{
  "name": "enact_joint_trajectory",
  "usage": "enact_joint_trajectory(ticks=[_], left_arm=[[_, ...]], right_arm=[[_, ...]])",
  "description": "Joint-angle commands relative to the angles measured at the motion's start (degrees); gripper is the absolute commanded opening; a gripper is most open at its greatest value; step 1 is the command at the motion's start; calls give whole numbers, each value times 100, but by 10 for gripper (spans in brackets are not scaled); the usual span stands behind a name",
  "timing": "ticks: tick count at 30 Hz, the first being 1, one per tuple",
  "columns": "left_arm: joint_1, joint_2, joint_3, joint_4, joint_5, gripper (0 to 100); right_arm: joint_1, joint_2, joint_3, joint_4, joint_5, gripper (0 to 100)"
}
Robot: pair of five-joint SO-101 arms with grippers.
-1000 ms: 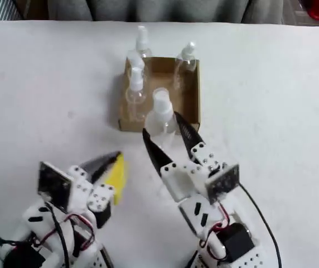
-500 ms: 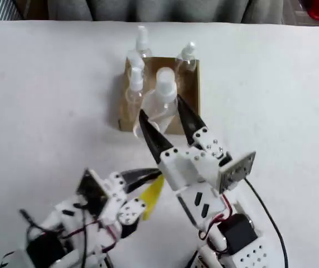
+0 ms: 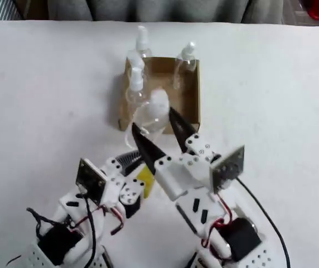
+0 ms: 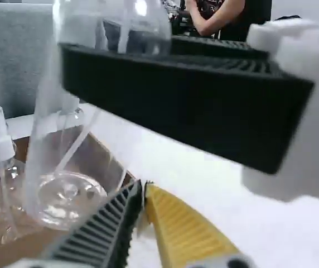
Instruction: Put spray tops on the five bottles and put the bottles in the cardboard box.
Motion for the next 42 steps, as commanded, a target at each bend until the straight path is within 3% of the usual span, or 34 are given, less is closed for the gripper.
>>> enact_joint_trajectory(ticks=[1, 7, 13, 18, 22, 27, 37, 42], left_arm=[[-295, -22, 123, -492, -18, 20], [-312, -22, 158, -475, -18, 20], [-681, -22, 149, 571, -53, 21], [-2167, -22, 185, 1046, -105, 22], [-3547, -22, 352, 1143, -835, 21], [-4593, -13, 826, 1108, -932, 21], [-4725, -13, 1292, 1108, -958, 21], [-4725, -13, 1292, 1152, -958, 21]], right_arm=[[-101, -532, -343, 435, -35, 15], [-48, -593, -229, 435, -18, 15], [470, -31, -229, -259, -9, 15], [1200, 734, -264, -901, -9, 15], [1552, 1446, -264, -1349, -9, 15], [1930, 2448, -264, -2053, -9, 15], [2431, 4040, -273, -3354, 0, 15], [2387, 4505, -273, -3785, 396, 15]])
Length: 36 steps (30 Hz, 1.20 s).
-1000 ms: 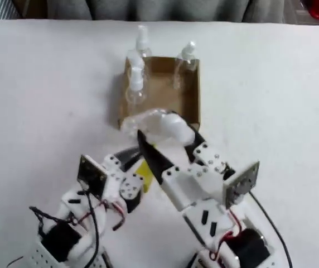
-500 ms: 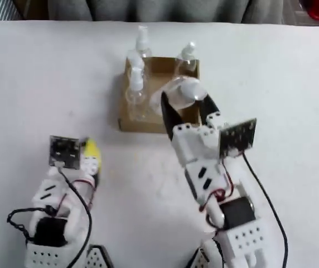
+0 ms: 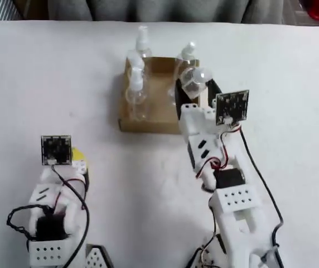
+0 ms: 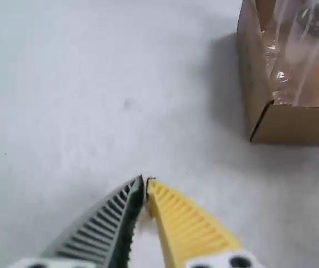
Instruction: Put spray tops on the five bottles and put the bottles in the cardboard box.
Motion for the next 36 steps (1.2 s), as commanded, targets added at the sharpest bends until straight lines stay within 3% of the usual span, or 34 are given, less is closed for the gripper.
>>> enact_joint_trajectory(ticks=[1, 15, 36], left_arm=[[-48, -66, -9, 44, -62, 22], [-13, -57, -9, 536, -1152, 23], [-13, -57, -9, 510, -1187, 23]], right_arm=[[31, 207, -273, -453, 211, 15], [66, 1534, -1160, -558, 237, 15], [338, 4092, -2576, -585, 246, 15]])
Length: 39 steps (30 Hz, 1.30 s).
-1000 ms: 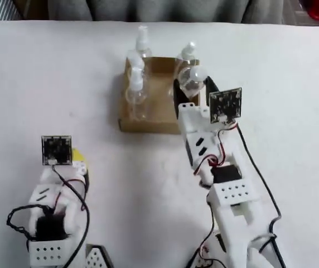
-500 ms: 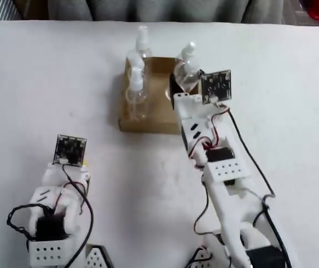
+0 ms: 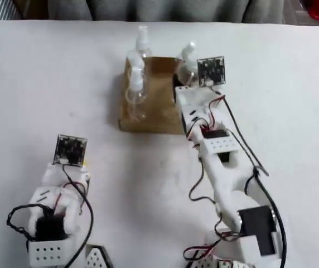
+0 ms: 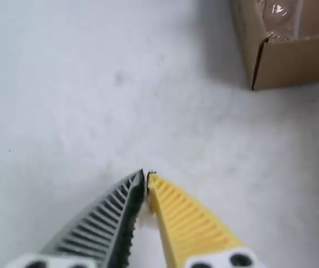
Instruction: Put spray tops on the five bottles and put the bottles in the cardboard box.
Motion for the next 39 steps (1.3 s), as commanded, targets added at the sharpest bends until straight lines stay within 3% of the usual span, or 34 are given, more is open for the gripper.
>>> enact_joint_trajectory(ticks=[1, 10, 34, 39], left_arm=[[-13, -57, -9, -18, -35, 23], [-13, -57, -9, -35, -44, 24], [75, -57, -9, -44, -44, 24], [75, -57, -9, -44, -44, 24]], right_arm=[[84, 127, -431, -242, 62, 15], [48, 848, -448, -901, 510, 15], [31, 1130, -457, -901, 554, 15], [31, 1429, -475, -936, 958, 15]])
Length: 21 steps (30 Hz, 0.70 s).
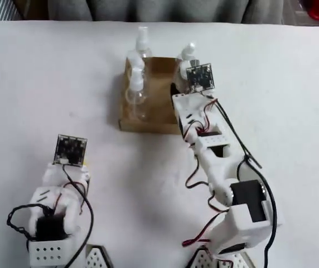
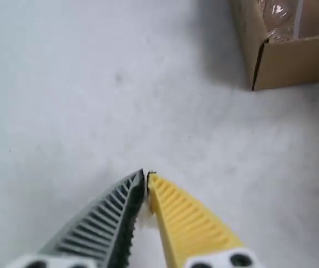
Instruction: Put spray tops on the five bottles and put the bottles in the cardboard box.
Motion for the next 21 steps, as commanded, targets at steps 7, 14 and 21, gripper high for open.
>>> enact_joint_trajectory(ticks=[7, 14, 21], left_arm=[[75, -57, -9, -44, -35, 24], [75, -57, -9, -44, -35, 24], [75, -57, -9, -44, -35, 24]], right_arm=[[13, 84, -316, -48, 123, 15], [-4, 92, -281, -48, 123, 15], [-110, 92, -273, -48, 132, 15]])
